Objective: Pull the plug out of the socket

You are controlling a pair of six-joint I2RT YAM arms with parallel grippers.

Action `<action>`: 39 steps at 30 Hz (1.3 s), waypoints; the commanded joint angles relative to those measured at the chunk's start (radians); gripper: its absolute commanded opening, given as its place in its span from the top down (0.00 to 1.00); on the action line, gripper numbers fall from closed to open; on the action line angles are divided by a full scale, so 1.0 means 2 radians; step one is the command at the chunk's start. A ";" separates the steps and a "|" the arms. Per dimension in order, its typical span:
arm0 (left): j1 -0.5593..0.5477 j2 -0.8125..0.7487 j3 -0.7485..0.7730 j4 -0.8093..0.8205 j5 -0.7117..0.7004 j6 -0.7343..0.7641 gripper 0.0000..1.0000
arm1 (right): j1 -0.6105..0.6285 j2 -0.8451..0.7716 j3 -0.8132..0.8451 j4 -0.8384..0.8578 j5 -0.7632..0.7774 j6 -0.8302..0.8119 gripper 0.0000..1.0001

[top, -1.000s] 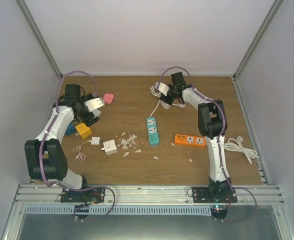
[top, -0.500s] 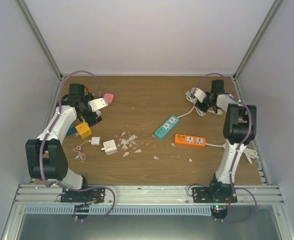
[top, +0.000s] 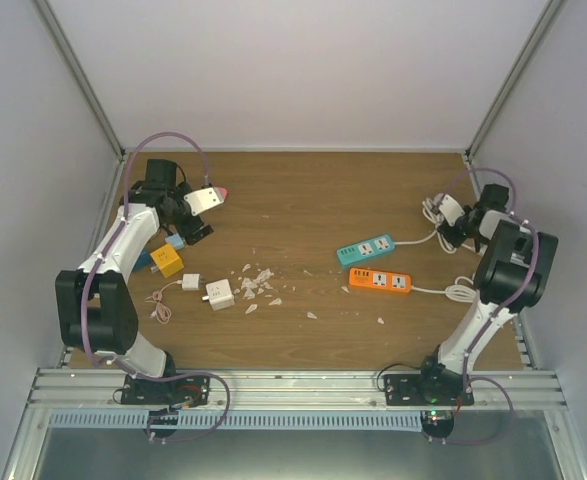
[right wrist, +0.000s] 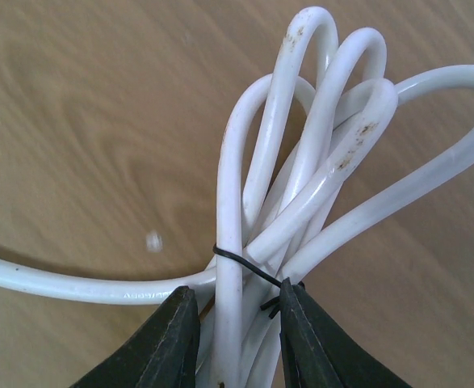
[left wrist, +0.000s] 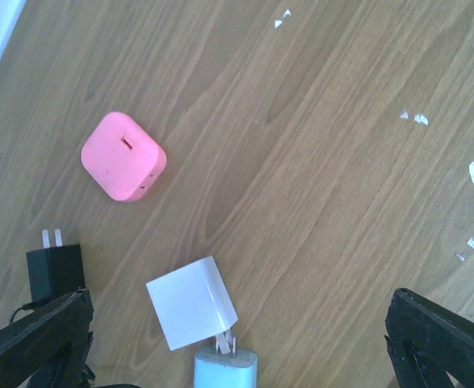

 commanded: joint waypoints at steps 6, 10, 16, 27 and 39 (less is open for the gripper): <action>-0.003 0.018 0.035 0.023 0.060 -0.040 0.01 | -0.083 -0.017 -0.052 -0.068 0.031 -0.041 0.69; -0.002 0.032 0.060 0.012 0.094 -0.062 0.01 | -0.085 -0.047 -0.043 -0.084 0.001 -0.030 0.69; -0.003 0.046 0.093 0.005 0.147 -0.103 0.01 | -0.064 -0.102 -0.016 -0.131 -0.080 -0.004 0.46; 0.008 0.044 0.152 0.038 0.222 -0.203 0.01 | 0.048 -0.183 0.051 -0.168 -0.213 0.095 0.15; 0.036 -0.010 0.022 0.143 0.202 -0.312 0.01 | 0.149 -0.283 -0.092 0.048 -0.285 0.285 0.00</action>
